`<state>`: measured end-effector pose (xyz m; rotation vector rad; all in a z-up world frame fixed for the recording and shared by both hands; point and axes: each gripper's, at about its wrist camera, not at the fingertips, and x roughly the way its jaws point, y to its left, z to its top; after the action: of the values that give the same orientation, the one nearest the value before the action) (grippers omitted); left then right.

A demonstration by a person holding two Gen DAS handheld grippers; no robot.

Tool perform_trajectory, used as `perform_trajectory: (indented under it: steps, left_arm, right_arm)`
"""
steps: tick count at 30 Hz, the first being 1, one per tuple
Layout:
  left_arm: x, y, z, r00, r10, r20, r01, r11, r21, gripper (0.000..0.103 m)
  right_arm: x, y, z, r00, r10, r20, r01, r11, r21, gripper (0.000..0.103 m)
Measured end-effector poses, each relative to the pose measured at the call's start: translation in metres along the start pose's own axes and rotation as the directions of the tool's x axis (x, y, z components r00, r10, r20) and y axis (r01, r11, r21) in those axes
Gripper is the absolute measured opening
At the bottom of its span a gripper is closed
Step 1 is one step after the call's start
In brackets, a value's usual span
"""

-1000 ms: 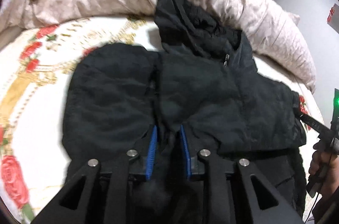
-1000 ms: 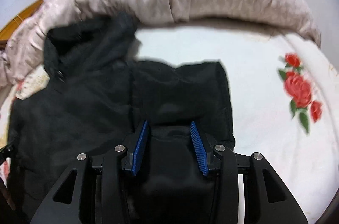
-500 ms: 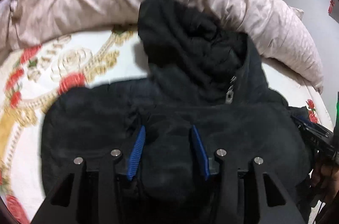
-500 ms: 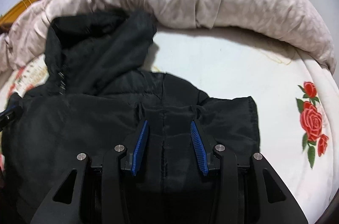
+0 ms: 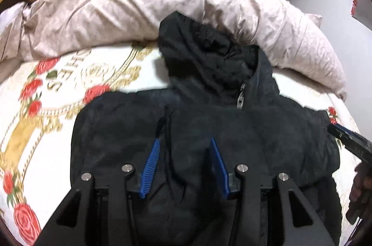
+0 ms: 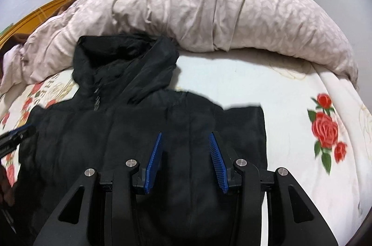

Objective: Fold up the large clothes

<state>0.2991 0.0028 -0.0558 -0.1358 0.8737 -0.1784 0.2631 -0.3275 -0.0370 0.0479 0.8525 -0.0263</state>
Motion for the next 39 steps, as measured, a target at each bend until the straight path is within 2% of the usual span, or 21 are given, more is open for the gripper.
perform_trajectory:
  steps: [3, 9, 12, 16, 20, 26, 33, 39]
  left_arm:
    - [0.022, 0.01, -0.016, 0.997, 0.01, -0.076, -0.013, 0.999, -0.041, 0.048]
    - [0.031, 0.0, -0.017, 0.997, 0.048, -0.062, -0.048, 0.999, 0.003, 0.049]
    - [0.027, -0.003, -0.016, 0.995, 0.067, -0.08, -0.067, 0.998, 0.001, 0.048]
    - [-0.004, -0.011, -0.017, 0.994, 0.079, -0.079, -0.079, 0.997, 0.006, 0.048]
    - [-0.047, -0.021, -0.029, 0.995, 0.085, -0.057, -0.085, 0.996, 0.013, 0.048]
    - [-0.111, -0.037, -0.052, 0.996, 0.084, -0.04, -0.083, 0.996, 0.024, 0.048]
    - [-0.166, -0.049, -0.073, 0.998, 0.066, -0.022, -0.066, 0.998, 0.024, 0.048]
    - [-0.195, -0.062, -0.083, 0.999, 0.053, -0.009, -0.053, 0.998, 0.041, 0.048]
  right_arm:
    - [0.023, 0.0, -0.02, 0.997, 0.001, -0.079, -0.002, 1.0, -0.003, 0.043]
    - [0.037, 0.003, -0.023, 0.996, -0.017, -0.089, 0.015, 1.0, -0.027, 0.043]
    - [0.028, 0.004, -0.02, 0.995, -0.037, -0.094, 0.033, 0.999, -0.037, 0.043]
    - [-0.01, 0.005, -0.019, 0.998, -0.023, -0.058, 0.022, 1.0, -0.016, 0.043]
    - [-0.064, 0.014, -0.027, 1.0, -0.002, 0.001, 0.002, 1.0, -0.013, 0.043]
    - [-0.126, 0.035, -0.046, 0.999, 0.041, 0.019, -0.041, 0.999, -0.011, 0.043]
    - [-0.173, 0.058, -0.072, 0.996, 0.085, 0.02, -0.085, 0.996, -0.009, 0.043]
    - [-0.203, 0.074, -0.087, 0.992, 0.122, 0.04, -0.122, 0.993, 0.001, 0.043]
